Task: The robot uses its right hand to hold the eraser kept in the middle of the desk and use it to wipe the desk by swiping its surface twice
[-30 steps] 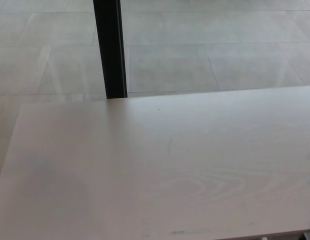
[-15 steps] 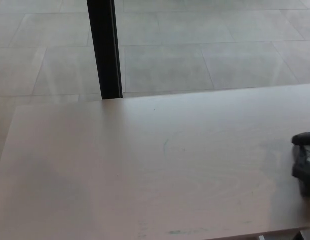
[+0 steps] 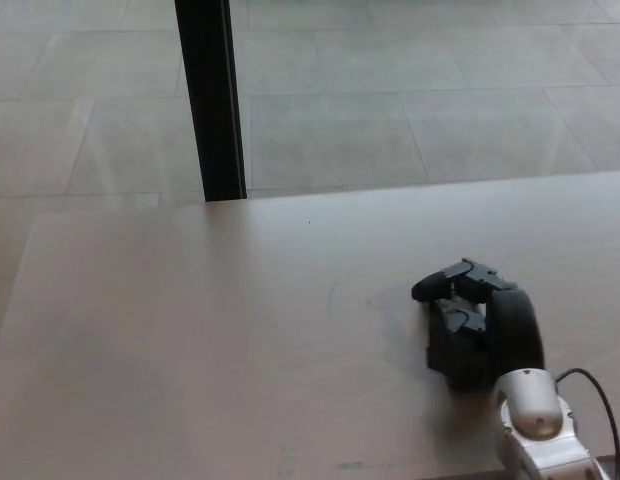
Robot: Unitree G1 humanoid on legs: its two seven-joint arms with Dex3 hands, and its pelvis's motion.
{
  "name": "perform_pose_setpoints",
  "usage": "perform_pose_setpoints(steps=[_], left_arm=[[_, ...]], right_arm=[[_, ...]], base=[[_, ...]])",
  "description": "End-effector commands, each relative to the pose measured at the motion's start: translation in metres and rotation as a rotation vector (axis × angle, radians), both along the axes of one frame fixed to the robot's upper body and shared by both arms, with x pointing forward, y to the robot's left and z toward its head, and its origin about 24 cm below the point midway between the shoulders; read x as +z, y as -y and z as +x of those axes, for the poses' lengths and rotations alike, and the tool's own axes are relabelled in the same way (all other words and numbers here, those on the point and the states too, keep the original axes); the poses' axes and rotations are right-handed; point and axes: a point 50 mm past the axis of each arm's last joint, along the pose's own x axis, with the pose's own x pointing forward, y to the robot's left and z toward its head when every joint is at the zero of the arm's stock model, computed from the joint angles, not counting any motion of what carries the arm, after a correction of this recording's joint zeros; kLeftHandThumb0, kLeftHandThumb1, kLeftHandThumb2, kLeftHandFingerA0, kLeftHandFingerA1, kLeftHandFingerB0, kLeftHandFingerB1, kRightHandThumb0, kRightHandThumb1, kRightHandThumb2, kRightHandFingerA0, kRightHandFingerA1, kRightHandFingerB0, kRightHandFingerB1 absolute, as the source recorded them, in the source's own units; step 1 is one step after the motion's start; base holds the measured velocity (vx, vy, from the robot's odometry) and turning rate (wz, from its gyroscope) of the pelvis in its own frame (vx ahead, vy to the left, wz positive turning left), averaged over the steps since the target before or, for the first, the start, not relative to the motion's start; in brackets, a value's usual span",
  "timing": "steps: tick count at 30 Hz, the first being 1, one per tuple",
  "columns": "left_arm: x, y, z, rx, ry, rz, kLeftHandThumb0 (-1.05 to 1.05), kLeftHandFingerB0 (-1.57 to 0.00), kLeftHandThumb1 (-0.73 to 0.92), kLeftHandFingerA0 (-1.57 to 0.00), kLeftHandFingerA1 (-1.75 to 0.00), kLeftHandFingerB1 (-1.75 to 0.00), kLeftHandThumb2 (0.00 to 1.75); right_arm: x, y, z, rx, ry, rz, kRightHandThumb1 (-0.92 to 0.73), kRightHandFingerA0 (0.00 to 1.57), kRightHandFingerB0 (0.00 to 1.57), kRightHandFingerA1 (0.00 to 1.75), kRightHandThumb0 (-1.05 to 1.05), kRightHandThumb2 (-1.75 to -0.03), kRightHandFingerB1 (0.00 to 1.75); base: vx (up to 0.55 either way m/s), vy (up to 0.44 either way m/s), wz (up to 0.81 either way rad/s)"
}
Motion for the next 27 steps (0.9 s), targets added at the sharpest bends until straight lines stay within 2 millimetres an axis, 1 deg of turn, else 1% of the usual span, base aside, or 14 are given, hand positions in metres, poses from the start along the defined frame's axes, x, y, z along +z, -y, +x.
perform_pose_setpoints(steps=[1, 4, 5, 9, 10, 11, 12, 19, 21, 22, 24, 25, 26, 27], left_arm=[[0.006, -0.008, 0.001, 0.007, -0.011, 0.038, -0.67, -0.34, 0.64, -0.39, -0.76, -0.66, 1.1], [0.005, -0.008, 0.001, -0.001, -0.006, 0.034, -0.7, -0.33, 0.64, -0.35, -0.74, -0.66, 1.1], [0.005, -0.008, 0.001, 0.011, 0.01, 0.018, -0.7, -0.33, 0.63, -0.36, -0.75, -0.66, 1.09], [0.007, -0.008, 0.002, 0.0, 0.003, 0.035, -0.66, -0.31, 0.64, -0.4, -0.76, -0.65, 1.09], [0.007, -0.008, 0.002, 0.001, 0.003, 0.035, -0.71, -0.33, 0.87, -0.32, -0.84, -0.64, 0.66], [0.007, -0.008, 0.002, 0.003, 0.003, 0.035, -0.71, -0.33, 0.87, -0.32, -0.84, -0.64, 0.66], [0.007, -0.008, 0.001, -0.002, 0.008, 0.033, -0.69, -0.34, 0.64, -0.36, -0.75, -0.66, 1.1], [0.008, -0.007, 0.004, 0.01, 0.006, 0.031, -0.68, -0.34, 0.65, -0.37, -0.75, -0.66, 1.1], [0.008, -0.007, 0.004, 0.011, 0.006, 0.028, -0.68, -0.35, 0.65, -0.37, -0.75, -0.67, 1.1], [0.008, -0.007, 0.004, 0.022, 0.012, 0.018, -0.7, -0.34, 0.88, -0.28, -0.82, -0.65, 0.65], [0.008, -0.006, 0.005, 0.012, 0.003, 0.028, -0.71, -0.35, 0.88, -0.28, -0.81, -0.65, 0.65], [0.009, -0.006, 0.007, 0.015, 0.015, 0.025, -0.68, -0.34, 0.64, -0.35, -0.73, -0.66, 1.1], [0.009, -0.005, 0.007, 0.011, 0.015, 0.029, -0.68, -0.34, 0.64, -0.35, -0.73, -0.66, 1.1], [0.01, -0.005, 0.007, 0.008, 0.018, 0.03, -0.67, -0.3, 0.66, -0.37, -0.75, -0.64, 1.11]], right_arm=[[-0.045, -0.019, -0.031, 0.095, -0.238, -0.041, -0.58, 0.93, 0.76, 1.75, -0.2, -1.1, 1.58], [-0.048, -0.03, -0.038, 0.151, -0.245, -0.065, -0.55, 0.95, 0.79, 1.75, -0.21, -1.16, 1.56], [-0.05, -0.035, -0.043, 0.214, -0.221, -0.111, -0.5, 0.94, 0.79, 1.75, -0.22, -1.25, 1.57], [-0.052, -0.042, -0.049, 0.252, -0.22, -0.121, -0.54, 0.92, 0.77, 1.75, -0.22, -1.18, 1.57], [-0.053, -0.043, -0.05, 0.258, -0.217, -0.127, -0.58, 0.92, 0.76, 1.75, -0.23, -1.12, 1.56], [-0.053, -0.043, -0.051, 0.267, -0.212, -0.135, -0.58, 0.92, 0.76, 1.75, -0.23, -1.12, 1.56], [-0.054, -0.045, -0.054, 0.275, -0.221, -0.127, -0.57, 0.92, 0.75, 1.75, -0.22, -1.15, 1.57], [-0.057, -0.043, -0.061, 0.343, -0.197, -0.163, -0.56, 0.92, 0.73, 1.75, -0.22, -1.18, 1.61], [-0.055, -0.035, -0.055, 0.318, -0.214, -0.197, -0.59, 0.86, 0.7, 1.75, -0.21, -1.13, 1.61], [-0.053, -0.03, -0.051, 0.313, -0.205, -0.224, -0.6, 0.86, 0.69, 1.75, -0.21, -1.11, 1.59], [-0.05, -0.022, -0.048, 0.283, -0.212, -0.222, -0.59, 0.83, 0.68, 1.75, -0.2, -1.07, 1.6], [-0.046, -0.009, -0.04, 0.258, -0.188, -0.243, -0.6, 0.84, 0.73, 1.75, -0.18, -1.06, 1.58], [-0.045, -0.003, -0.038, 0.25, -0.182, -0.265, -0.6, 0.84, 0.73, 1.75, -0.18, -1.06, 1.58], [-0.038, 0.022, -0.028, 0.172, -0.178, -0.3, -0.62, 0.83, 0.69, 1.75, -0.21, -0.91, 1.61]], base=[[0.0, 0.0, 0.0], [0.0, 0.0, 0.0], [0.0, 0.0, 0.0], [0.0, 0.0, 0.0], [0.0, 0.0, 0.0], [0.0, 0.0, 0.0], [0.0, 0.0, 0.0], [0.0, 0.0, 0.0], [0.0, 0.0, 0.0], [0.0, 0.0, 0.0], [0.0, 0.0, 0.0], [0.0, 0.0, 0.0], [0.0, 0.0, 0.0], [0.0, 0.0, 0.0]])
